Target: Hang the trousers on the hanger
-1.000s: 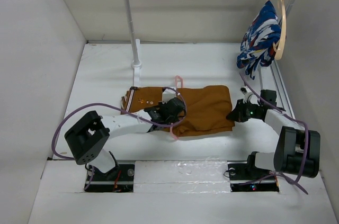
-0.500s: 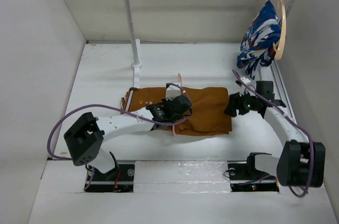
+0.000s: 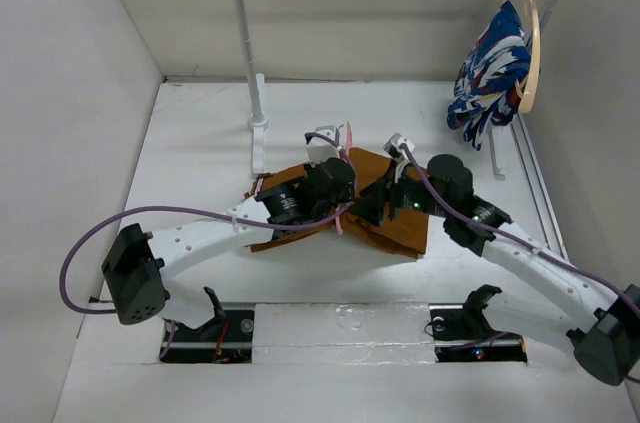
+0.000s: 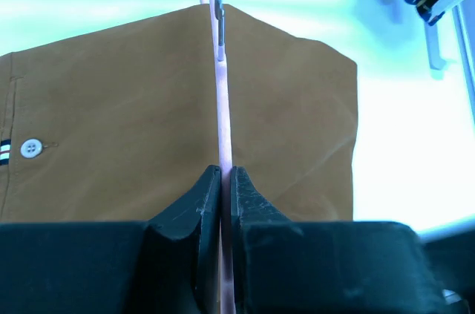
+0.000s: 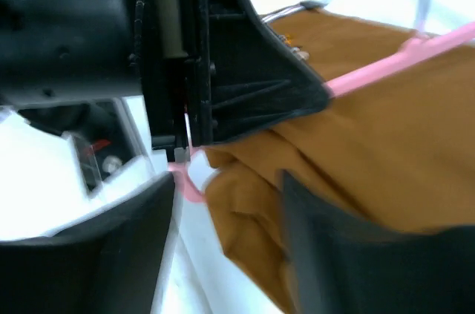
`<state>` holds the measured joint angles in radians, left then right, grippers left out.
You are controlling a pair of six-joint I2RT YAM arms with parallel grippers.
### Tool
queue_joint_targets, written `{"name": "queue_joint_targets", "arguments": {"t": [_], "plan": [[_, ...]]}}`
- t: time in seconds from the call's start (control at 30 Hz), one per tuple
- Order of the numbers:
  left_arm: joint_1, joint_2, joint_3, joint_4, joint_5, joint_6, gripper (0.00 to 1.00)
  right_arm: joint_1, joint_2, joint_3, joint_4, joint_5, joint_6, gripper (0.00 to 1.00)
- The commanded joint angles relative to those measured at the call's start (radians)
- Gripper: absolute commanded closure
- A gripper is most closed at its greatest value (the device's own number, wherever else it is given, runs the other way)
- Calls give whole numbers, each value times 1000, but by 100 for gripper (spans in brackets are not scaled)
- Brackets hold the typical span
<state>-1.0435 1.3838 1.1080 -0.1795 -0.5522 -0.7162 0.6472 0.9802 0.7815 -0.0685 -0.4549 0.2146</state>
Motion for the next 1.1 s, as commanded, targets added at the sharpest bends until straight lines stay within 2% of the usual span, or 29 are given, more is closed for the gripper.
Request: {"name": "queue_joint_targets", "arguments": {"t": [0.0,0.03,0.07,0.2,0.43,0.47,0.57,0.63,0.7,0.77,0.8,0.83,0.9,1.07], "plan": [[-1,-71,55,150,-9,-9,100,32,52,-50,322,36,221,31],[-1,-74,44,170,-5,-11,100,46,64,-60,410,36,268,29],[-1,-77,21,172,-6,-17,100,63,78,-62,427,41,287,28],[-1,-100,-37,205,1,-60,100,129,121,-54,363,155,313,27],[-1,-132,-106,232,69,-109,100,226,201,-114,544,235,404,25],[-1,-138,-117,233,75,-111,100,235,224,-117,544,249,404,39],[10,-166,-131,215,87,-121,100,268,239,-133,549,292,410,60],[34,-187,-142,218,147,-124,100,290,232,-151,518,323,408,89],[85,-190,-151,216,201,-120,100,290,206,-172,507,334,399,96],[140,-181,-145,181,288,-130,86,301,183,-180,458,340,379,100],[152,-177,-146,181,308,-132,67,301,160,-182,434,340,367,100],[161,-177,-149,154,333,-128,58,301,147,-183,393,340,338,100],[171,-166,-151,159,351,-109,49,301,129,-182,334,340,313,100],[191,-76,-79,111,422,-80,47,301,69,-212,314,326,264,100]]}}
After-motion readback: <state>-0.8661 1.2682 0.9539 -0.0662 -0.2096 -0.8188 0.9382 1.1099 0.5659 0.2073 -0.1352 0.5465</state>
